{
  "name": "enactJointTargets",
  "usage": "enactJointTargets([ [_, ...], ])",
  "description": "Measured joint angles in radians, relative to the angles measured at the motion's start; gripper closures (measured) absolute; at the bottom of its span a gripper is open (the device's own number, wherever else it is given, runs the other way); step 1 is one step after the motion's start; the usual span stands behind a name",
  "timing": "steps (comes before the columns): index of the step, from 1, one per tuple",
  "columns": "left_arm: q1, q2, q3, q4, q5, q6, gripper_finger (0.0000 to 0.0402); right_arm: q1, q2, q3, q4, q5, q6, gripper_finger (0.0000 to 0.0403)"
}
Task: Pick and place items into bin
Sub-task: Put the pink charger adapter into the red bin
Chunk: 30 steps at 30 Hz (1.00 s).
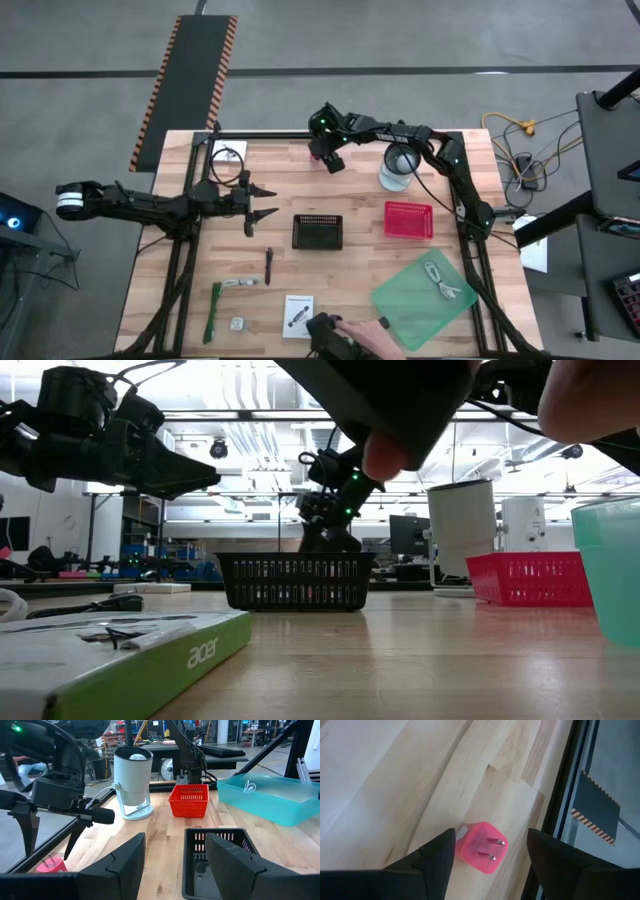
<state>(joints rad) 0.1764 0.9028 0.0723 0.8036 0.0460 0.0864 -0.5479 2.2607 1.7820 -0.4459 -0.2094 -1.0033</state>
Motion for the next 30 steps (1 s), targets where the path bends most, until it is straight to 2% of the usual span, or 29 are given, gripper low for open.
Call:
enactJointTargets([
  [30,0.000,0.000,-0.001,0.000,0.000,0.000,0.0210,-0.003,0.000,-0.004,-0.047,0.021,0.007,0.0312],
])
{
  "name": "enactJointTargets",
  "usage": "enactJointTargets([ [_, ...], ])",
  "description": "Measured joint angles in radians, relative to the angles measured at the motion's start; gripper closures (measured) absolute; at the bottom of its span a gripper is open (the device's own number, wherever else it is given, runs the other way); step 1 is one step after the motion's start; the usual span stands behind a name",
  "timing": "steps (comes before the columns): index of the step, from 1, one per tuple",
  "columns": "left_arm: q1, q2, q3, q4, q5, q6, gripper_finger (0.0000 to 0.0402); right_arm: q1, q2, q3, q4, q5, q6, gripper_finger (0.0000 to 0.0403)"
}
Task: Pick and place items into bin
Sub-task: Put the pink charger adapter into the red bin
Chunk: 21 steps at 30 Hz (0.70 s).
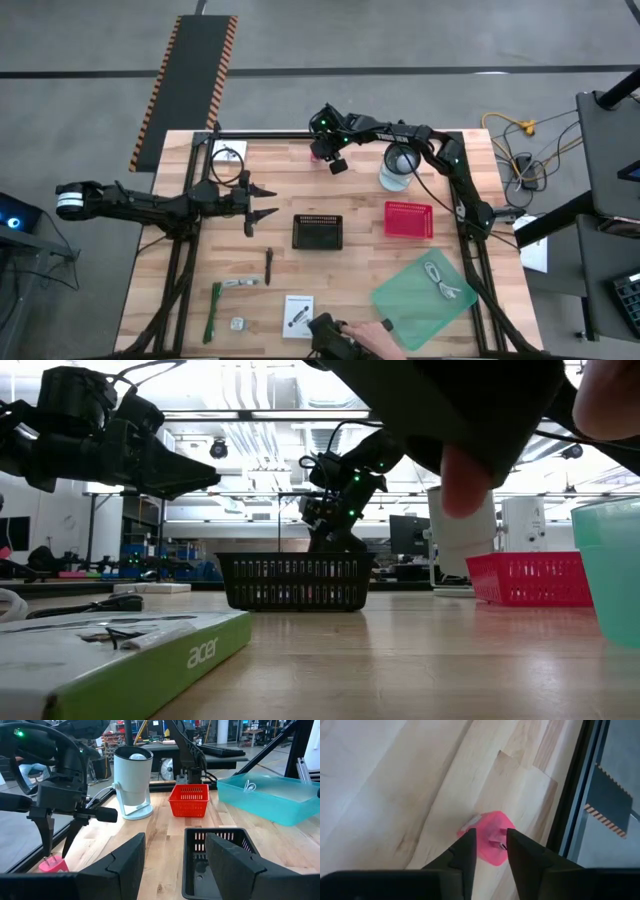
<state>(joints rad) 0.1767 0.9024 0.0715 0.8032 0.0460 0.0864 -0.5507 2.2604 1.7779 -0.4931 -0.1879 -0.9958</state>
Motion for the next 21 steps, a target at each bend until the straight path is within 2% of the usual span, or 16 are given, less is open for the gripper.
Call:
enactJointTargets([
  [11,0.000,0.000,0.000,0.000,0.000,0.000,0.0210,0.000,0.000,0.000,0.000,0.012,0.000,0.0355],
  [21,0.000,0.000,0.000,-0.001,0.000,0.000,0.0210,0.000,0.000,0.000,-0.052,0.060,-0.026,0.0369],
])
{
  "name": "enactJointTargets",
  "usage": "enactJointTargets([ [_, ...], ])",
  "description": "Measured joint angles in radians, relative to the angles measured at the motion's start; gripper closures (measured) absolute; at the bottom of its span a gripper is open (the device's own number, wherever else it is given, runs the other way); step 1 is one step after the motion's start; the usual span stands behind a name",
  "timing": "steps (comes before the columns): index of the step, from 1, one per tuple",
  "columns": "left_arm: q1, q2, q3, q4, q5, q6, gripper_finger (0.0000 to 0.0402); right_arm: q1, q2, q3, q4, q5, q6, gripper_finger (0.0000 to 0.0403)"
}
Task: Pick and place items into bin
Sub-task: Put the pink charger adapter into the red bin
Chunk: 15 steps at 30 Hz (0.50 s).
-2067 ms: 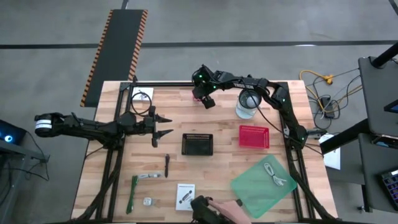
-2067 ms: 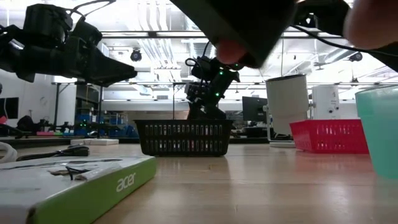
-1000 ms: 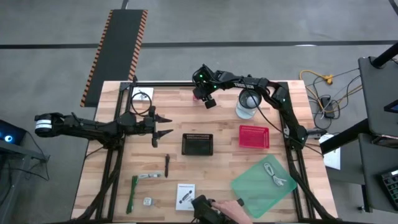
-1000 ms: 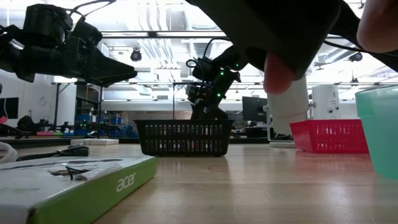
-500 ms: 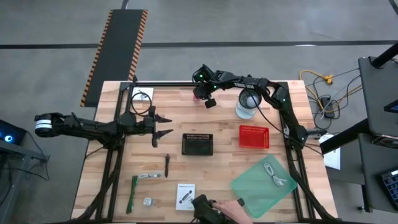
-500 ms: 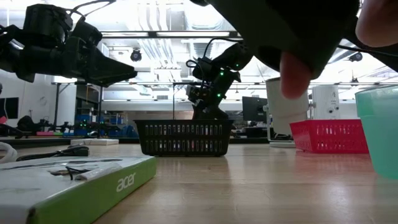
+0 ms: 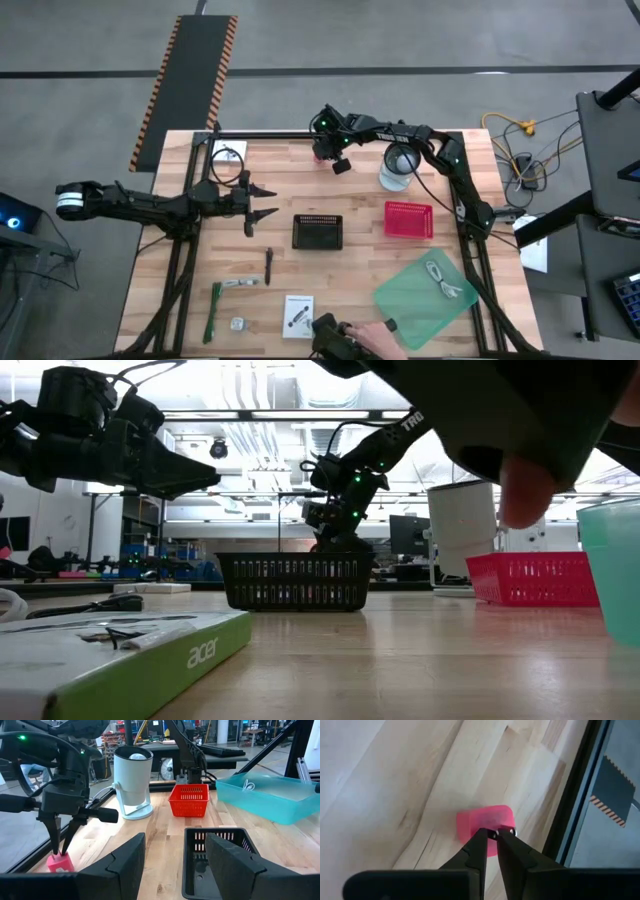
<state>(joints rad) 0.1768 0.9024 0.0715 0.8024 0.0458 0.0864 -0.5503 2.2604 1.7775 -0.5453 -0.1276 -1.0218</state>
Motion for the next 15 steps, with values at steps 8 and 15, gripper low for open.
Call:
enactJointTargets([
  [8,0.000,0.000,0.000,0.000,0.000,0.000,0.0210,0.000,0.000,0.000,0.002,0.000,0.008,0.0369],
  [15,0.000,0.000,0.000,0.000,0.000,0.000,0.0210,0.000,0.000,0.000,0.002,0.000,0.020,0.0369],
])
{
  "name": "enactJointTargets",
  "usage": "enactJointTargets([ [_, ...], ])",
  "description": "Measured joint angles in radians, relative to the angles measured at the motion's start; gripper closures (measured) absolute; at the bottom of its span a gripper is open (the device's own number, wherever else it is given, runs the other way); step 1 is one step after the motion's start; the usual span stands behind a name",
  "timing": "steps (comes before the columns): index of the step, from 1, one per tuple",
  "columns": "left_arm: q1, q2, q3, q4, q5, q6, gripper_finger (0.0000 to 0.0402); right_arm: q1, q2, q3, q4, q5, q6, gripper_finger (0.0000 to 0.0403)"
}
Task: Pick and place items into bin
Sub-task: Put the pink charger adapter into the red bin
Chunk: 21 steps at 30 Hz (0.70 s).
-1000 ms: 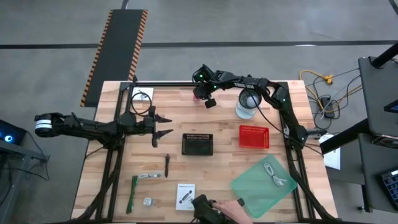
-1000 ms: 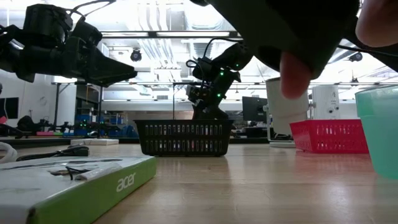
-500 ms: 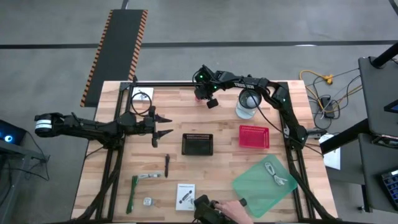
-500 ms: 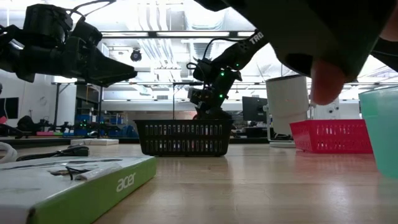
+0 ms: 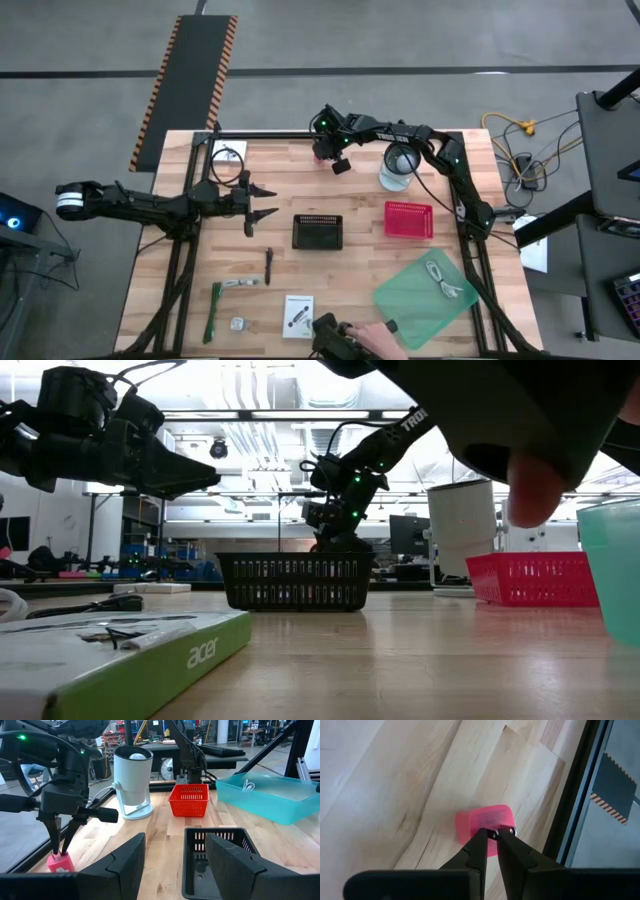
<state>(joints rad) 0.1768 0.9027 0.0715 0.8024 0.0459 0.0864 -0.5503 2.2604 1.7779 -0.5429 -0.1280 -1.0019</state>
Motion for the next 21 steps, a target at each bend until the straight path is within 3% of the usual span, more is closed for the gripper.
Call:
enactJointTargets([
  [15,0.000,0.000,0.000,0.000,0.000,0.000,0.0210,-0.001,0.000,0.000,0.000,-0.003,0.056,0.0370],
  [21,0.000,0.000,0.000,0.000,0.000,0.000,0.0210,0.000,0.000,-0.001,-0.003,-0.005,0.060,0.0393],
])
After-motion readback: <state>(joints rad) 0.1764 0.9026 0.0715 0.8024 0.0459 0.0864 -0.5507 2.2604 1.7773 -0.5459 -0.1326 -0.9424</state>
